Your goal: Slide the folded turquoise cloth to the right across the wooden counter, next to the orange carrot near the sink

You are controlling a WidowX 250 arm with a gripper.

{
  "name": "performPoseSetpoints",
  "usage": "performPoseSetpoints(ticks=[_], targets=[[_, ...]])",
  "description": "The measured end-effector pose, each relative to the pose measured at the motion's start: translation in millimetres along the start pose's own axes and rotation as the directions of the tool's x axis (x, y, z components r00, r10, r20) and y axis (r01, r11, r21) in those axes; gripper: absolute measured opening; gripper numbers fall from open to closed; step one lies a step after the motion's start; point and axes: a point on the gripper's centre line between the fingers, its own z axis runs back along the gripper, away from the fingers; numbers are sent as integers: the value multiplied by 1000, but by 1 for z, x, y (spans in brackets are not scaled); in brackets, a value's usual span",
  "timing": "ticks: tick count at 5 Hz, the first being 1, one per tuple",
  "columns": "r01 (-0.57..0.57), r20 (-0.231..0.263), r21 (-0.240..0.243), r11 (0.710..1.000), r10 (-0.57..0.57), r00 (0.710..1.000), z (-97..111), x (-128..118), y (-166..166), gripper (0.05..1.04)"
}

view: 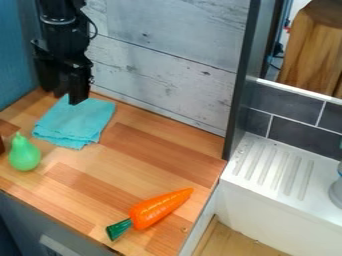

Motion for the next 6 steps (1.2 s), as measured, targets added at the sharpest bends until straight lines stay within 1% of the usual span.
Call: performPoseSetpoints(ticks=[1, 2, 3, 4, 5, 6], targets=[[2, -37, -19, 1000, -2, 999, -12, -2, -3, 993], [-38, -19, -37, 999, 37, 999, -10, 11, 11, 993], [-120, -9, -53, 991, 120, 993, -23, 20, 40, 993], [-138, -51, -50, 989, 135, 990, -46, 28, 50, 993], [-153, -85, -48, 987, 148, 985, -60, 27, 49, 993], [-157, -82, -62, 986, 151, 985, -74, 30, 47, 993]])
